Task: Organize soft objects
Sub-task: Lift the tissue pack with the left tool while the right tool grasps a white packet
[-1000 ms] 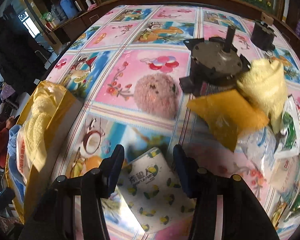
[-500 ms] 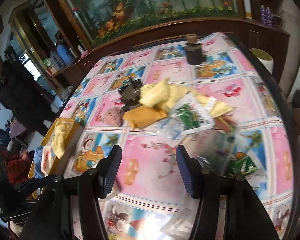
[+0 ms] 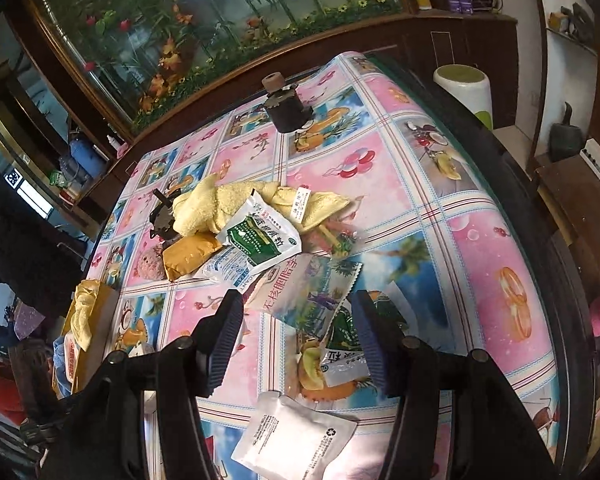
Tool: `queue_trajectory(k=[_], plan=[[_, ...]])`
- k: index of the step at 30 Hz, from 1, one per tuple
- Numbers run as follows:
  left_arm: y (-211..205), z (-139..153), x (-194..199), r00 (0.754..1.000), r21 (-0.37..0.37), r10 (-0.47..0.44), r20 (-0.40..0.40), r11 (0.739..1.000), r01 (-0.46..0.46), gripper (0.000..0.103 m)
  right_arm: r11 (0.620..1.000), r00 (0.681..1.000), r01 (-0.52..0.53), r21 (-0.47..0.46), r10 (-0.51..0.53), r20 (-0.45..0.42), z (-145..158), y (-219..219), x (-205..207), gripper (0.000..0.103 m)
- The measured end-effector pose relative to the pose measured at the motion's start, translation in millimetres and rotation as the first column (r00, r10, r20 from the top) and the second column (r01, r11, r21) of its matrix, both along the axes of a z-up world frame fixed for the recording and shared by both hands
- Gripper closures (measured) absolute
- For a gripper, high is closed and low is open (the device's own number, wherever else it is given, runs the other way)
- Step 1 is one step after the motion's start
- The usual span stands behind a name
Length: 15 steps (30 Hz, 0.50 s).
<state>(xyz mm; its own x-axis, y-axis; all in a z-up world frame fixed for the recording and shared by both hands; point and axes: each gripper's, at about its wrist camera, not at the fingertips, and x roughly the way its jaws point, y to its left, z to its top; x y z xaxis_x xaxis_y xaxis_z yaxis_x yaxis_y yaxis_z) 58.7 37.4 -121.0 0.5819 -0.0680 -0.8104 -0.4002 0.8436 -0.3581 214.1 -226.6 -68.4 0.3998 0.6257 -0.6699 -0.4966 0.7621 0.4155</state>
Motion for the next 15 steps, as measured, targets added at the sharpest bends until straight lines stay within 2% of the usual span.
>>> queue_trajectory(k=[4,8,11,15], plan=[[-8.5,-0.4,7.4,0.999,0.064,-0.031,-0.017,0.997,0.032,0.040,0.998,0.998,-0.054,-0.010,0.054,-0.027,-7.8,-6.2,-26.5,0.046],[-6.8,-1.5,10.5,1.000,0.102,-0.016,-0.010,0.995,0.017,0.036,0.995,0.996,-0.078,-0.054,0.076,-0.040,-25.2,-11.3,-57.6,0.044],[-10.7,-2.2,17.0,1.000,0.143,-0.004,-0.023,0.990,0.007,0.028,0.990,0.999,-0.037,-0.133,0.034,-0.028,-38.9,-11.8,-69.8,0.042],[-13.3,-3.8,20.9,1.000,0.172,0.007,-0.026,0.985,-0.003,0.023,0.993,0.996,0.008,-0.116,-0.018,-0.090,-54.2,-14.1,-70.0,0.041]])
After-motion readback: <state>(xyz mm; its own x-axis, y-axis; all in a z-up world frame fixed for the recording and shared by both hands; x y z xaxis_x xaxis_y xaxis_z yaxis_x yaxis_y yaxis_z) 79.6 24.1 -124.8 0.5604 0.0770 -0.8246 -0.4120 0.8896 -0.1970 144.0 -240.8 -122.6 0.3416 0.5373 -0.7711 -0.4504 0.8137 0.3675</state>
